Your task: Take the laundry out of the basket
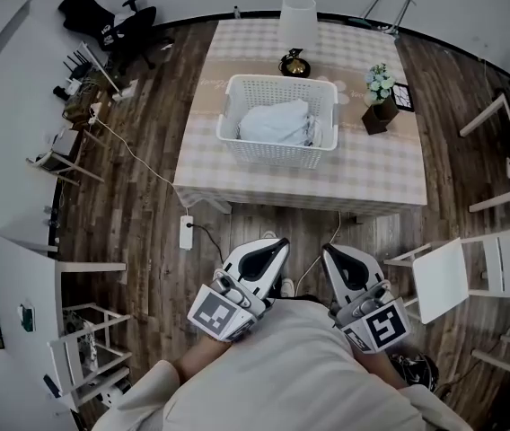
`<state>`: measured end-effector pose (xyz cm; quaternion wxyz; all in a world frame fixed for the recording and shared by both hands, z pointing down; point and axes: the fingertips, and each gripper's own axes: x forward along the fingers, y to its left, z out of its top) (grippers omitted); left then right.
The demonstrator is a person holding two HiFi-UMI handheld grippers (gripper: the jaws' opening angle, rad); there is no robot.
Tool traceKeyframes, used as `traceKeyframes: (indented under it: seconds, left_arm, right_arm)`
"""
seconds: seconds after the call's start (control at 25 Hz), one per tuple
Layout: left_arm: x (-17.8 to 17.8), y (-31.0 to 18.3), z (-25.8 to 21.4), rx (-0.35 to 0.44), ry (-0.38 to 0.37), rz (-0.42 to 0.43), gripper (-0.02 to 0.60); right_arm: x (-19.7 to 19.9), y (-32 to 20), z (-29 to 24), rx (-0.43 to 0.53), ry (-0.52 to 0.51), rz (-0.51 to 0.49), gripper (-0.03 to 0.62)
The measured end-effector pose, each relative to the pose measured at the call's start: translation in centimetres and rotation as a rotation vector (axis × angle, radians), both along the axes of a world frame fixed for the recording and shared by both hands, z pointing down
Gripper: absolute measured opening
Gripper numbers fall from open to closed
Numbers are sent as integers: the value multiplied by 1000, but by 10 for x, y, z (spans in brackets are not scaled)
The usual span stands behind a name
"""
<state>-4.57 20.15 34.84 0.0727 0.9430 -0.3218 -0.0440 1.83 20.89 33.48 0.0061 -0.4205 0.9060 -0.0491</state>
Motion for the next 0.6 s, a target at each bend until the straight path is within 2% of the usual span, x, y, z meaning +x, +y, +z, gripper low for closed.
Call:
traceKeyframes:
  seconds: [0.16, 0.36, 0.6]
  left_arm:
    - [-9, -34, -8, 49, 43, -17, 14]
    - [-25, -79, -6, 11, 27, -7, 14]
    - [-54, -140, -14, 42, 47, -2, 14]
  right_arm:
    - [-8, -31, 0, -2, 19, -1, -5]
    - [-26, -79, -3, -4, 28, 3, -5]
    - [-50, -141, -6, -5, 30, 30, -5]
